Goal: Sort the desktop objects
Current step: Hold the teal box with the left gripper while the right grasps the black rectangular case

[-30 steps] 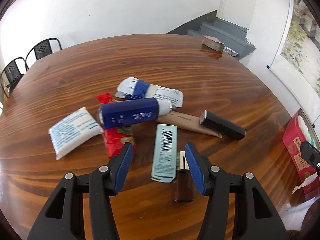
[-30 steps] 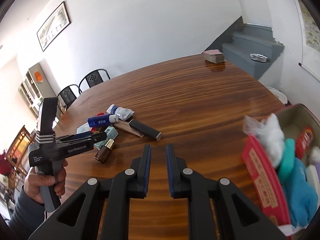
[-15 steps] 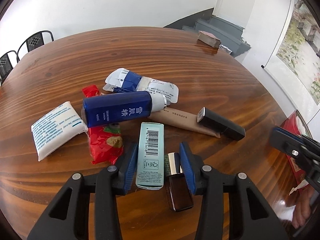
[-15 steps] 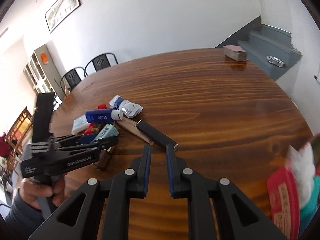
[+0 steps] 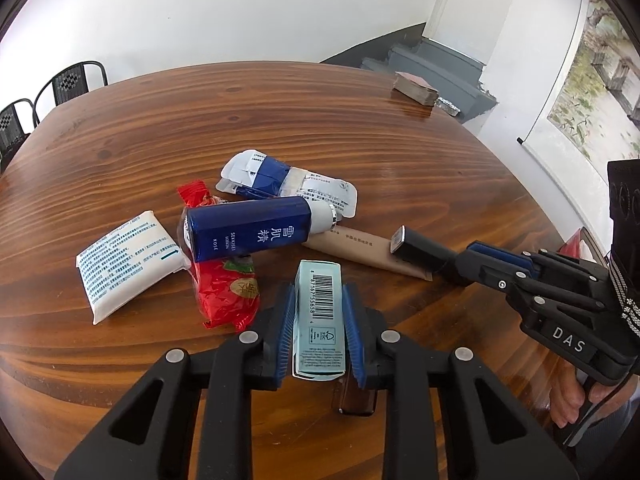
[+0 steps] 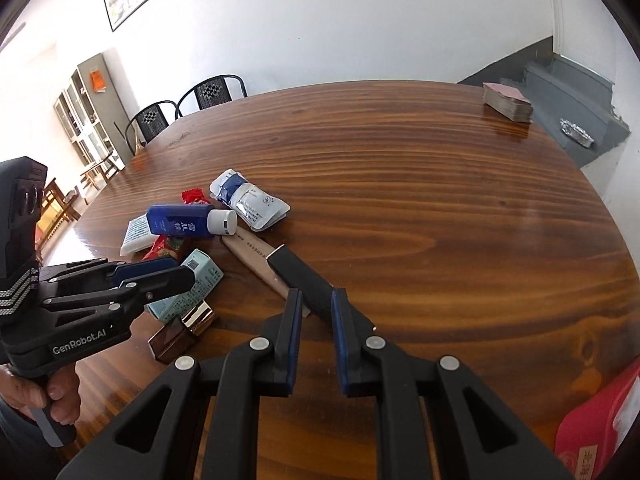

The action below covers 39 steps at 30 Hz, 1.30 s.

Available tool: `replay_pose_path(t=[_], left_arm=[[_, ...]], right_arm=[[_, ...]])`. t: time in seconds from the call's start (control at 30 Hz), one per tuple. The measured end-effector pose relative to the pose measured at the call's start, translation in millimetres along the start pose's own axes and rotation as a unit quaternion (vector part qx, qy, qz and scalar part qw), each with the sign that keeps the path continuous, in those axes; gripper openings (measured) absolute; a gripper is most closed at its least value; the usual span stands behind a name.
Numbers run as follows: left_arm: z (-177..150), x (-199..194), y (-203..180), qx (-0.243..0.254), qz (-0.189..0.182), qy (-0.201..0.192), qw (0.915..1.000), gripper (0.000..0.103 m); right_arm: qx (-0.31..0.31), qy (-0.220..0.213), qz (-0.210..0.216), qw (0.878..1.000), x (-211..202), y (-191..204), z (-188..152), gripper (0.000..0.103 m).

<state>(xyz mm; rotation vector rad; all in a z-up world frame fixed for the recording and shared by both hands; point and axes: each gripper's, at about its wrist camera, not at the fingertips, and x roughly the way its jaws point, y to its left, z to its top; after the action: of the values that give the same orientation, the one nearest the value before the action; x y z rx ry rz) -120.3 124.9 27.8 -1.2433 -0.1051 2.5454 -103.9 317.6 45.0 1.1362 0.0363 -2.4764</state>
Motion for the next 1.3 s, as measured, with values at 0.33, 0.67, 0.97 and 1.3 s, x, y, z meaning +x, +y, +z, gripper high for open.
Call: replay_pose_path(t=[0.33,0.67,0.97,1.3], left_arm=[[1,2,1,-0.010,-0.001,0.003,0.9999,0.032],[-2,9,1,-0.007,0.001,0.017,0.9998,0.032],[-5,14,1,0.001,0.017,0.020,0.9996,0.028],[-4,2,-5,0.009,0.030,0.010,0.9995,0.026]], right_arm=[[-0.001,-0.026,-0.007,1.000,-5,-9,3,0.059],[-0.027,-0.008,0.003,1.000,9,-2,3,0.059],[-0.033,-0.001,0.000,0.999,16,-1,4,0.059],[-0.048,0.006,-0.002,0.999,22,6,-1,0.042]])
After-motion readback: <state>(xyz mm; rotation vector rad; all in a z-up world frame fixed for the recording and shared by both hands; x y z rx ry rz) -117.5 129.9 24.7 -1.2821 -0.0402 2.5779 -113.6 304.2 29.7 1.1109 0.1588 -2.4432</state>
